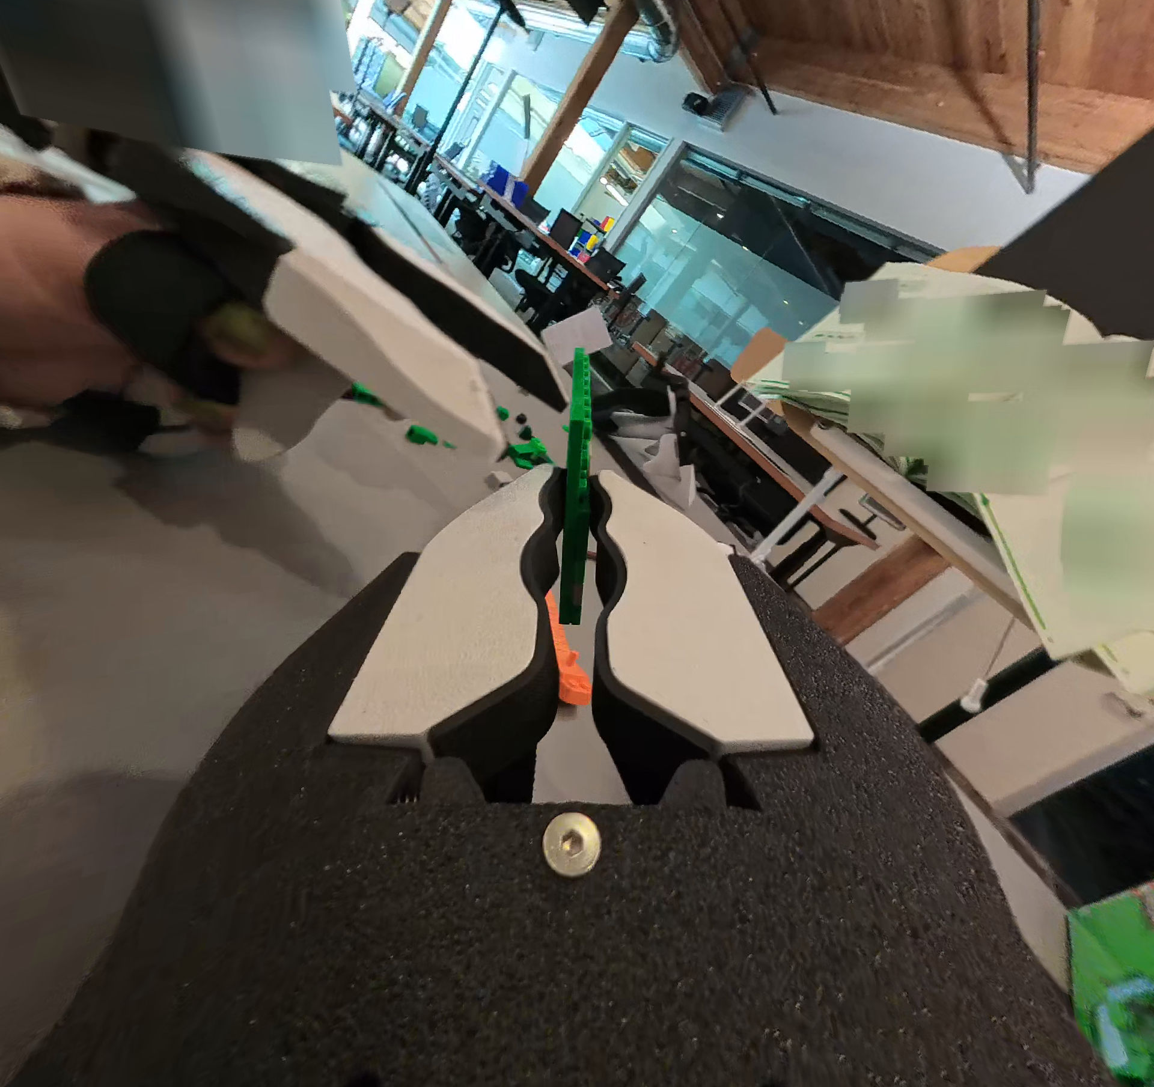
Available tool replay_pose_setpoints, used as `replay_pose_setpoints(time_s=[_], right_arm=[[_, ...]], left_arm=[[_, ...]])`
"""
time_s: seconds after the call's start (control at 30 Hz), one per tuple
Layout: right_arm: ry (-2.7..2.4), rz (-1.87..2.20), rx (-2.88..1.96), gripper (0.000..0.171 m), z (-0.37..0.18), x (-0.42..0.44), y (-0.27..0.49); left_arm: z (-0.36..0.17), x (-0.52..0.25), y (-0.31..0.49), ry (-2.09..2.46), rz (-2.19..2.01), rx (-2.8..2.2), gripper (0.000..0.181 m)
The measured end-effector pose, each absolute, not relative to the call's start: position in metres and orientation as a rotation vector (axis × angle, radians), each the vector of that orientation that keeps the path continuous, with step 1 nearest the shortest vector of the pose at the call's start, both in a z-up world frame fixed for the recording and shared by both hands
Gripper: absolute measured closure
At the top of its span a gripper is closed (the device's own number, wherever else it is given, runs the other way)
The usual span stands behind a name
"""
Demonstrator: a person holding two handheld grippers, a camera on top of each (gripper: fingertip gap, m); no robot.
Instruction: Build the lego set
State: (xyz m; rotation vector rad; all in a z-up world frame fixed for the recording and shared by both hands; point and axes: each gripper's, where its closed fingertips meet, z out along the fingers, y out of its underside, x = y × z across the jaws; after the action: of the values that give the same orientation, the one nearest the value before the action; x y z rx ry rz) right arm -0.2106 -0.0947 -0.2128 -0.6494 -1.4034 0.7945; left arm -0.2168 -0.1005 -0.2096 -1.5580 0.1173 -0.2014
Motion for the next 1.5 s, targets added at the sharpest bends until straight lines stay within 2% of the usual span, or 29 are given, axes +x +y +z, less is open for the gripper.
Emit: replay_pose_setpoints(time_s=[0.23, 0.5, 1.5], right_arm=[[-1.462, 0.728, -0.564, 0.165, -0.22, -0.211, -0.107], [-1.457, 0.674, -0.513, 0.164, -0.219, -0.211, -0.111], [-1.469, 0.704, -0.52, 0.164, -0.22, -0.21, -0.112]], left_arm=[[-0.213, -0.22, -0.101, 0.116, -0.234, -1.578, 0.097], [-0.211, -0.209, -0.104, 0.196, -0.243, -1.556, 0.12], [-0.212, -0.209, -0.104, 0.196, -0.265, -1.561, 0.12]])
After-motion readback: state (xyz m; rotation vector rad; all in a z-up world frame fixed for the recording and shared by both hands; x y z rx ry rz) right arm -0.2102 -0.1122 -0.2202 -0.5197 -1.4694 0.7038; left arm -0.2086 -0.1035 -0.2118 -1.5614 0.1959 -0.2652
